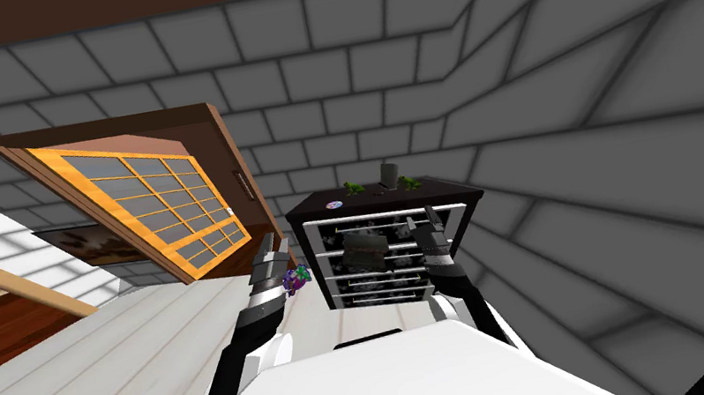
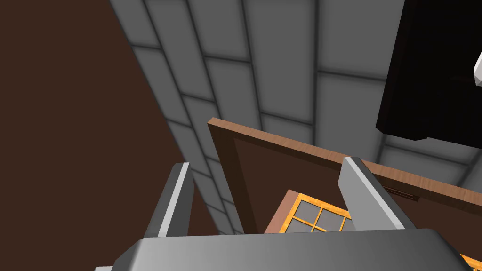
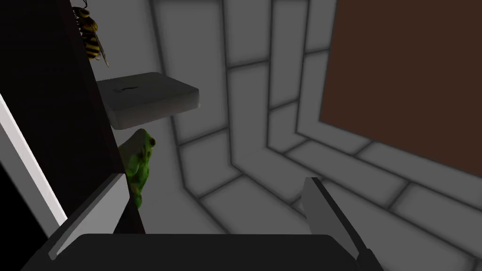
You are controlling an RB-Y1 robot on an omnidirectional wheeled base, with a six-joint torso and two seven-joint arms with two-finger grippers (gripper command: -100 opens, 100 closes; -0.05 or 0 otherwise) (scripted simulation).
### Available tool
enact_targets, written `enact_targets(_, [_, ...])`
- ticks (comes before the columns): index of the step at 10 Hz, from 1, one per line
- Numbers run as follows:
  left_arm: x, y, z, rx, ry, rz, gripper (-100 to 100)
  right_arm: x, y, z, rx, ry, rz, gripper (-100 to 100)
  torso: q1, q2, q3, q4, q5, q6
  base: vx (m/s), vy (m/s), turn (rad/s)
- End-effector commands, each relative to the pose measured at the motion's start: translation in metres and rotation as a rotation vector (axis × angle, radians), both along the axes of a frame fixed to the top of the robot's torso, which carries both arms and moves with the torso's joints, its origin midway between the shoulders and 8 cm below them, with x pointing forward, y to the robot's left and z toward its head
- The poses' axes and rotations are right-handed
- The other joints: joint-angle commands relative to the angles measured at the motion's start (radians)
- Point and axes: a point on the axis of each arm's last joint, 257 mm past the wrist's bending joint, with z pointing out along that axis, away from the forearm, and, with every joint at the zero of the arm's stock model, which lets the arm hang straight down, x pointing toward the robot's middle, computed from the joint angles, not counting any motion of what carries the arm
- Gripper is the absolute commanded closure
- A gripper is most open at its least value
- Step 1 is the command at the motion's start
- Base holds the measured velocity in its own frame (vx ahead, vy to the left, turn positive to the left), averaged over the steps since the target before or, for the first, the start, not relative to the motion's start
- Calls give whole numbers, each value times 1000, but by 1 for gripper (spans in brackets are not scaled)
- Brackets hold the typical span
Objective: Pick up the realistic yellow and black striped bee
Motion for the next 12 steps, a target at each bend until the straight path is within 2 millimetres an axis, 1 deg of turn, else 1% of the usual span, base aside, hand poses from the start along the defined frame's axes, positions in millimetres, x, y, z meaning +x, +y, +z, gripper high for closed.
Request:
enact_targets(1, [0, 0, 0, 0, 0, 0, 0, -1, 9, -7, -60, 15, 19, -100, 0, 0, 0, 0, 0, 0, -32, 10, -116])
enact_targets(3, [0, 0, 0, 0, 0, 0, 0, -4, 19, -18, -132, 31, 41, -100, 2, 4, 2, 1, 0, 0, -79, 43, -115])
enact_targets(4, [0, 0, 0, 0, 0, 0, 0, -4, 20, -18, -142, 32, 47, -100, 2, 6, 3, 1, 1, 0, -63, 34, -32])
enact_targets(6, [0, 0, 0, 0, 0, 0, 0, -9, 31, -34, -224, 52, 74, -100, 3, 4, 2, 1, 1, 0, -65, 52, -93])
enact_targets(7, [0, 0, 0, 0, 0, 0, 0, -9, 33, -35, -245, 55, 86, -100, 4, 5, 3, 1, 1, 0, -63, 48, -37])
enact_targets(8, [0, 0, 0, 0, 0, 0, 0, -14, 39, -44, -287, 66, 102, -100, 3, 5, 3, 1, 1, 0, -65, 36, -55])
enact_targets(9, [0, 0, 0, 0, 0, 0, 0, -14, 40, -45, -302, 69, 111, -100, 3, 5, 3, 1, 1, 0, -47, 27, -29])
enact_targets(10, [0, 0, 0, 0, 0, 0, 0, -19, 45, -56, -343, 80, 128, -100, 2, 4, 2, 1, 0, 0, -50, 33, -52])
enact_targets(11, [0, 0, 0, 0, 0, 0, 0, -20, 46, -57, -362, 83, 140, -100, 2, 4, 2, 1, 0, 0, -49, 42, -26])
enact_targets(12, [0, 0, 0, 0, 0, 0, 0, -26, 50, -68, -400, 94, 157, -100, 3, 3, 2, 1, 1, 0, -53, 54, -34])
